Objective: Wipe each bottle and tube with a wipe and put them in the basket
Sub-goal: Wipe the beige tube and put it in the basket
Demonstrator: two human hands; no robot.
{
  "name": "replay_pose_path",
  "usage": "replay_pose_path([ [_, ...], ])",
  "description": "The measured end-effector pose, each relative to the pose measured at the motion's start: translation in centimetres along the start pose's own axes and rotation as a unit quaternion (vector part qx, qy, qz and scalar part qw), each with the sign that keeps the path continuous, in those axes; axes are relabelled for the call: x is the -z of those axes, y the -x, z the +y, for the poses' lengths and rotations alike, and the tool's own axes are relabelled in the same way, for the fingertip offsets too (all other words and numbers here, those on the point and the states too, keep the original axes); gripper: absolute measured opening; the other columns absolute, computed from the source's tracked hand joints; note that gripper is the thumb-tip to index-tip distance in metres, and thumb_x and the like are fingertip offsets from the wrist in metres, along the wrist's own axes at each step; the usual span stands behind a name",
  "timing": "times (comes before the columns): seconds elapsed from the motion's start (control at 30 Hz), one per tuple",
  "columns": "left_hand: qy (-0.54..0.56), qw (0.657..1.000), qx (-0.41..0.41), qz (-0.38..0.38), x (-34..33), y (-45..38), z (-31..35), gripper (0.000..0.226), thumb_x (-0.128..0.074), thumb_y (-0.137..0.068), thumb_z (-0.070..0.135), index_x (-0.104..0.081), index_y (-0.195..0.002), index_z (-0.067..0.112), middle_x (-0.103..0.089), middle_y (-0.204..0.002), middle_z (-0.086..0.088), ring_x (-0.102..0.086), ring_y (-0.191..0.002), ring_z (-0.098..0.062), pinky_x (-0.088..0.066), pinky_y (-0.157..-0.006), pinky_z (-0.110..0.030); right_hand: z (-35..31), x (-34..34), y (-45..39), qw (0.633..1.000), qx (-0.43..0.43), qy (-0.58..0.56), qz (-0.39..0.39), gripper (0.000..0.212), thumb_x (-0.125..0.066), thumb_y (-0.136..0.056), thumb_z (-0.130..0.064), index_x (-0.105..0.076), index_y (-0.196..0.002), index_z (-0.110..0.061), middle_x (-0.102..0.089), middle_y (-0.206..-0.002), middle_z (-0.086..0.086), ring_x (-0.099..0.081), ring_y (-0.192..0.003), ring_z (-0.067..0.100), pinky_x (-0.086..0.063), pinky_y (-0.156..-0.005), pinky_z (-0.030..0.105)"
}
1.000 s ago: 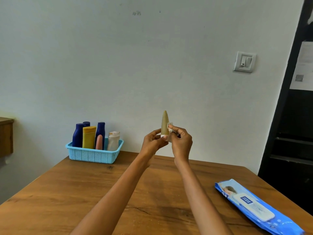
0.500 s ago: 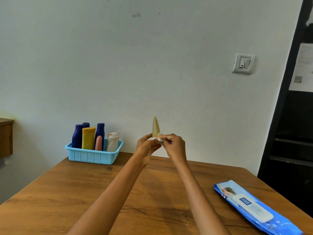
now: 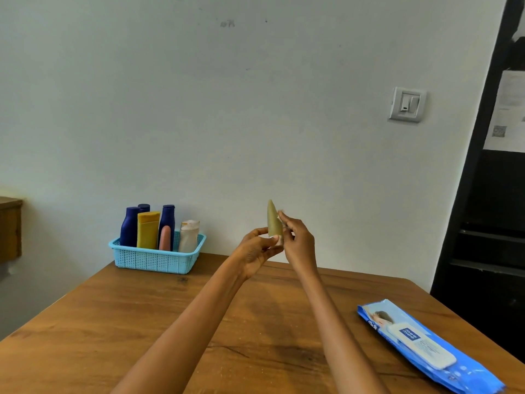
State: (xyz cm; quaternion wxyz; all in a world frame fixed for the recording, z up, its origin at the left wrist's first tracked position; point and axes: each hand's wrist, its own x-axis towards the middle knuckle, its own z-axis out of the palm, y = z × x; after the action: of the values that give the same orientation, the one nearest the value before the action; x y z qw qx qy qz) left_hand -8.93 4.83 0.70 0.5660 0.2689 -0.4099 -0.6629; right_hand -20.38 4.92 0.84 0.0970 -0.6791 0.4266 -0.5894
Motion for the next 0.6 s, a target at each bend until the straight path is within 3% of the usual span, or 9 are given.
replay_pose_path([
  [0.1, -0.002, 1.0, -0.001, 0.024, 0.5, -0.3, 0.0, 0.032, -0.055, -0.088, -0.007, -0.049, -0.119, 0.0, -0.062, -0.1, -0.021, -0.063, -0.09, -0.028, -0.052, -0.083, -0.037, 0.4, 0.1, 0.2, 0.999, 0.03, 0.031, 0.008, 0.031, -0.052, -0.092, 0.0, -0.065, -0.118, -0.01, -0.064, -0.108, 0.005, -0.058, -0.092, 0.008, -0.041, -0.071, -0.001],
  [0.3, -0.048, 0.997, 0.024, 0.051, 1.0, -0.6, -0.5, 0.032, -0.056, -0.088, -0.004, -0.053, -0.12, -0.008, -0.06, -0.092, -0.017, -0.059, -0.08, -0.023, -0.049, -0.085, -0.034, 0.9, 0.9, -0.1, 0.998, -0.033, 0.051, 0.034, 0.022, -0.053, -0.09, -0.006, -0.074, -0.087, -0.011, -0.072, -0.091, -0.001, -0.06, -0.072, 0.003, -0.05, -0.066, 0.014],
  [0.43, -0.066, 0.996, 0.059, 0.012, 0.6, -0.1, -0.6, 0.023, -0.056, -0.088, -0.003, -0.057, -0.111, -0.007, -0.061, -0.094, -0.018, -0.06, -0.086, -0.024, -0.052, -0.078, -0.035, 0.3, 2.0, -0.4, 0.994, -0.053, -0.036, 0.086, 0.029, -0.046, -0.092, -0.005, -0.069, -0.107, -0.015, -0.067, -0.111, 0.0, -0.061, -0.099, 0.012, -0.05, -0.077, 0.015],
  [0.5, -0.074, 0.995, 0.068, -0.001, 0.2, 0.2, -0.7, 0.011, -0.056, -0.088, -0.003, -0.061, -0.098, -0.003, -0.062, -0.094, -0.018, -0.06, -0.087, -0.024, -0.054, -0.073, -0.032, 0.4, 2.2, -0.5, 0.997, -0.048, -0.027, 0.058, 0.032, -0.044, -0.094, -0.005, -0.064, -0.117, -0.015, -0.061, -0.122, 0.002, -0.056, -0.11, 0.015, -0.049, -0.085, 0.021],
  [0.6, -0.079, 0.995, 0.059, -0.001, -0.1, 0.2, -0.7, 0.009, -0.057, -0.088, -0.002, -0.062, -0.096, -0.003, -0.063, -0.09, -0.017, -0.061, -0.083, -0.023, -0.055, -0.072, -0.032, 0.4, 1.7, -0.3, 0.999, -0.024, 0.042, -0.011, 0.035, -0.04, -0.098, -0.009, -0.054, -0.13, -0.014, -0.052, -0.133, 0.002, -0.05, -0.121, 0.014, -0.042, -0.091, 0.017],
])
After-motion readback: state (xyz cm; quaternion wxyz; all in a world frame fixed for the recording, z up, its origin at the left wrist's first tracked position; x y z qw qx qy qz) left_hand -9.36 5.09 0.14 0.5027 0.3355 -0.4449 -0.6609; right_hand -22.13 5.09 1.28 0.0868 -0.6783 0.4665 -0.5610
